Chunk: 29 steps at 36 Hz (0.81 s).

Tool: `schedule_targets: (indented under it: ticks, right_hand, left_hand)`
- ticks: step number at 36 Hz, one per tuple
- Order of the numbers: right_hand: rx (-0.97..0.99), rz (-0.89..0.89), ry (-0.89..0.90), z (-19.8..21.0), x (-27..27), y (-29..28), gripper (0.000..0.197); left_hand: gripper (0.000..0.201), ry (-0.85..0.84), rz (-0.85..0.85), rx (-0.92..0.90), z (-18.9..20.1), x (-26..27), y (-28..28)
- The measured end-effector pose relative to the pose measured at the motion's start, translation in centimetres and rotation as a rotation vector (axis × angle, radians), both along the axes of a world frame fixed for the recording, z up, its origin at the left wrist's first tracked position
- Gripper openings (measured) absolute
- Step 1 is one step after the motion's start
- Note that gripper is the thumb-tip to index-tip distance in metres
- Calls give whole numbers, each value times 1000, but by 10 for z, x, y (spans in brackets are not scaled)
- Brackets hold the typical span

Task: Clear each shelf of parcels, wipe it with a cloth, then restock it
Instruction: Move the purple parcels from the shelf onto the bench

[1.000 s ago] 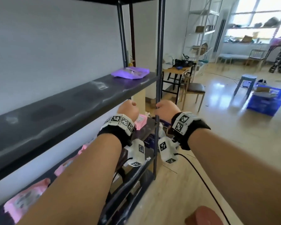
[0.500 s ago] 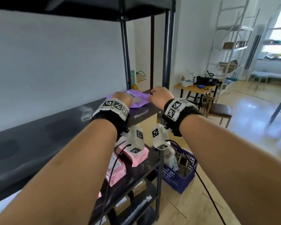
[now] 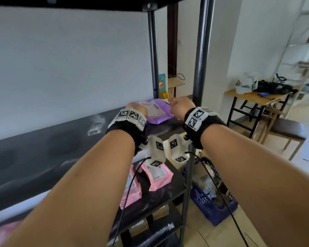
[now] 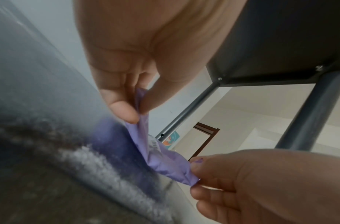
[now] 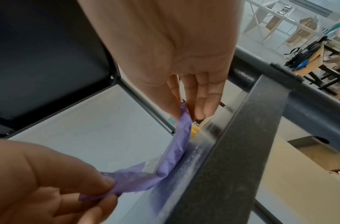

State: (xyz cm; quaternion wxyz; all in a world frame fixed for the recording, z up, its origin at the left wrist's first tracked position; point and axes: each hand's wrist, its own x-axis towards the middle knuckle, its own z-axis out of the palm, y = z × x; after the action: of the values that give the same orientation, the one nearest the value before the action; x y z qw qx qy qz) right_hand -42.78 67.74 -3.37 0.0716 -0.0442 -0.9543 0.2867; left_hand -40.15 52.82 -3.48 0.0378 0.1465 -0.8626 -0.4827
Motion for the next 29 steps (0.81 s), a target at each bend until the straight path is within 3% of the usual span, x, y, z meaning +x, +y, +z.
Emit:
schedule_targets:
  ticks: [1,3,8,11,16,25,29]
  right_hand:
    - [-9,8,6,0,-1,-1,25]
    - [-79,8,16,0,-1,-3,20]
    - [-226,29,56,4,9,-17,11]
    - [-279,141,58,14,29,-35,12]
    - [-354,230,93,29,71,-76,18]
    - [-354,396,90,29,181,-188,11]
    - [-394,416,82,15,240,-248,18]
  left_hand:
    - [37,25,-12,-40,-1,0,-3]
    - [35,76,38,47,4,5,-3]
    - [31,202,51,-111,12,25,-22]
    - [20,280,96,-192,22,53,-37]
    - [20,362,206,-202,32,102,-78]
    - [13,387,367,-214,28,239,-185]
    - [15,382,436,-190,18,317,-236]
